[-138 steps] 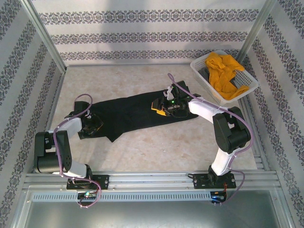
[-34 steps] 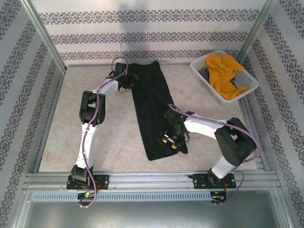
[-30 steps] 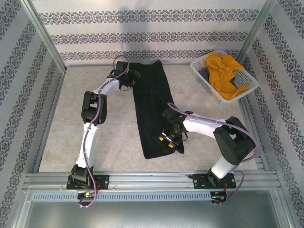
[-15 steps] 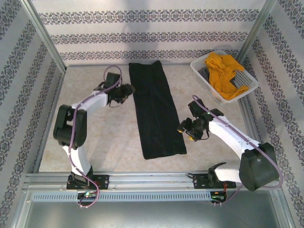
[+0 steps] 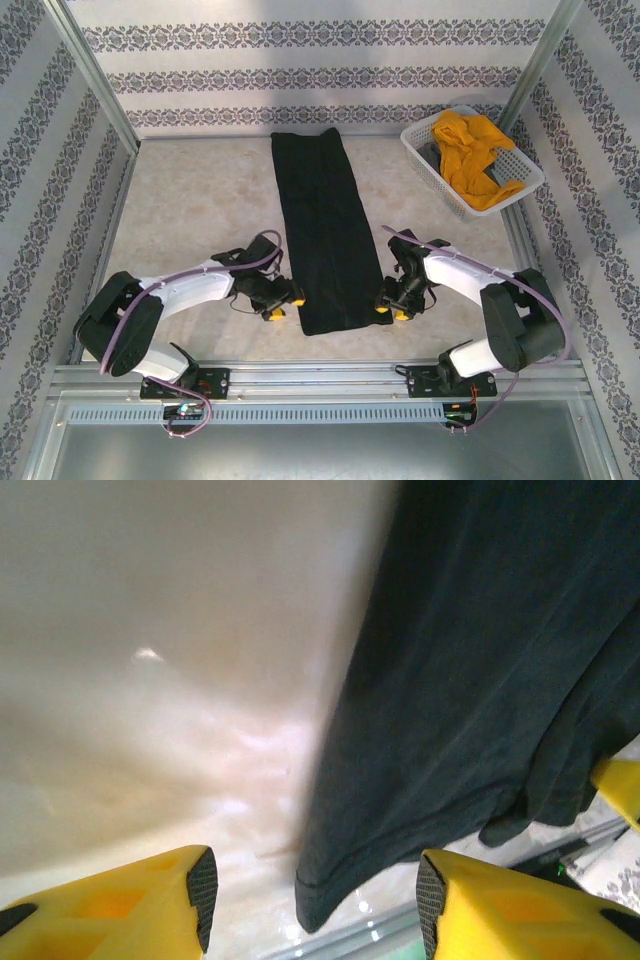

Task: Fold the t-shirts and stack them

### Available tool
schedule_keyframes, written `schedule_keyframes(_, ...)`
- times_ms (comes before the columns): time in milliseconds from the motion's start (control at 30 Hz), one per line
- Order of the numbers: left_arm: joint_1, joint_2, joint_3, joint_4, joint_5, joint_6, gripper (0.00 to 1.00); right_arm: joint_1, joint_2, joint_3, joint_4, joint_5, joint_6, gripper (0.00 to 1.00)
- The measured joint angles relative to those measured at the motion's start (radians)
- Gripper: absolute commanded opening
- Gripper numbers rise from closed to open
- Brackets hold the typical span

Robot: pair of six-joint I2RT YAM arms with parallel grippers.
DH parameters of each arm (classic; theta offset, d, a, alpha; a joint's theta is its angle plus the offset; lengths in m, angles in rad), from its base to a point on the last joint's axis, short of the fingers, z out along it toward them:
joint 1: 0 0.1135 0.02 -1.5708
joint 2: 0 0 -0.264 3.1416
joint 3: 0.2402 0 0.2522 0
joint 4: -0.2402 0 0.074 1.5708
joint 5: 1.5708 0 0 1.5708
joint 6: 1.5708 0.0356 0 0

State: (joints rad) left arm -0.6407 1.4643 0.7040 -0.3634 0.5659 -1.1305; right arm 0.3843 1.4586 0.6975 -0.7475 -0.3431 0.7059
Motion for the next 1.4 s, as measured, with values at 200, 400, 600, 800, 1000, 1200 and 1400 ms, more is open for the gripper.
schedule_keyframes(200,-0.113,0.066,-0.016,0.097,0.016,-0.119,0.53,-0.002,-0.018,-0.020,0.002,0.013,0.027,0.10)
schedule_keyframes(400,-0.125,0.082,-0.006,0.090,-0.001,-0.181,0.46,0.023,-0.045,-0.044,0.052,-0.026,0.054,0.00)
schedule_keyframes(600,-0.127,0.133,0.050,0.047,0.006,-0.212,0.35,0.031,-0.055,-0.055,0.072,-0.045,0.063,0.00)
schedule_keyframes(800,-0.181,0.205,0.106,0.156,-0.001,-0.228,0.00,0.040,-0.076,-0.055,0.068,-0.049,0.066,0.00)
schedule_keyframes(1000,-0.187,0.103,0.060,0.133,-0.078,-0.228,0.00,0.080,-0.108,-0.054,0.041,-0.049,0.066,0.00)
schedule_keyframes(1200,-0.186,-0.175,-0.113,0.016,-0.152,-0.237,0.00,0.152,-0.162,-0.054,0.009,-0.061,0.094,0.00)
schedule_keyframes(1400,-0.184,-0.369,-0.245,-0.034,-0.169,-0.286,0.00,0.236,-0.168,-0.054,0.016,-0.149,0.167,0.00)
